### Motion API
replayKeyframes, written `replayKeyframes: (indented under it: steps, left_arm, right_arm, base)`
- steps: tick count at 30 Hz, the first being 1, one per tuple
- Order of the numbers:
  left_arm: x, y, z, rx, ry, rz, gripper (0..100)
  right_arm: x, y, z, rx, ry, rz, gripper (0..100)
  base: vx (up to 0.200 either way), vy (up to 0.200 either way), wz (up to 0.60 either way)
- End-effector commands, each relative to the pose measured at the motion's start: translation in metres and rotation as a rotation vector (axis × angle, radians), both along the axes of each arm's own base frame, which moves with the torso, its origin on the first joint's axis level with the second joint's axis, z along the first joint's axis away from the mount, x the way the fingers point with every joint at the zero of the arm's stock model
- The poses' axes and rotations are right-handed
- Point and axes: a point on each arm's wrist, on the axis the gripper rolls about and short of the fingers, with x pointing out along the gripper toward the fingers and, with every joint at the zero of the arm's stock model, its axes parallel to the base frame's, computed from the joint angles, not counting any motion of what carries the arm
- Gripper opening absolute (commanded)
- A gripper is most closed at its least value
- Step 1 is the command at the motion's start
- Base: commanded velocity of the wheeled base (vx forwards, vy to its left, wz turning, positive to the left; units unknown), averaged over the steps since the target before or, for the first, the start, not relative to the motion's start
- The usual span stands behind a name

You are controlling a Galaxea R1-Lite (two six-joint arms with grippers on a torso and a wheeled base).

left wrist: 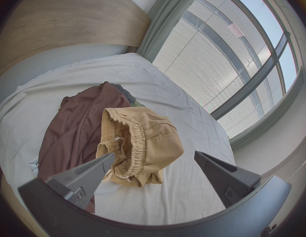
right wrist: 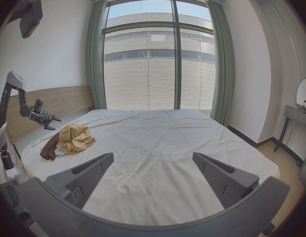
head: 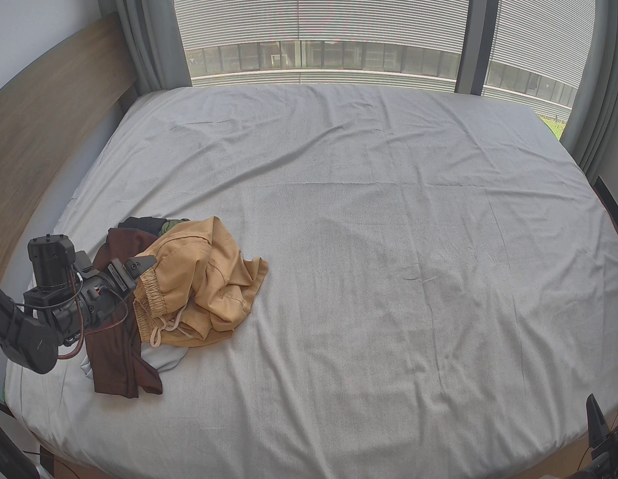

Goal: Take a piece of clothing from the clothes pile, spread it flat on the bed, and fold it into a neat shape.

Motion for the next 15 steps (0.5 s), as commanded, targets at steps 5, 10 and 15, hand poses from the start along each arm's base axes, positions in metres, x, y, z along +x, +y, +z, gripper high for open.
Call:
replayKeyframes:
  steps: [5, 10, 15]
  left_arm:
    - [0.029, -0.001, -0.015, -0.011, 0.029, 0.003, 100]
    - [0.041, -0.001, -0.020, -0.027, 0.031, 0.015, 100]
    - [0.052, -0.003, -0.021, -0.043, 0.023, 0.016, 100]
  right_arm:
    - [0.000, 0.000, -0.005, 0.001, 0.001, 0.000, 100]
    - [0.000, 0.000, -0.005, 0.001, 0.001, 0.000, 100]
    - [0.000, 0.000, -0.005, 0.001, 0.001, 0.000, 100]
  base:
    - [0.000, 0.000, 0.00]
    - [0.000, 0.000, 0.00]
    - [0.000, 0.000, 0.00]
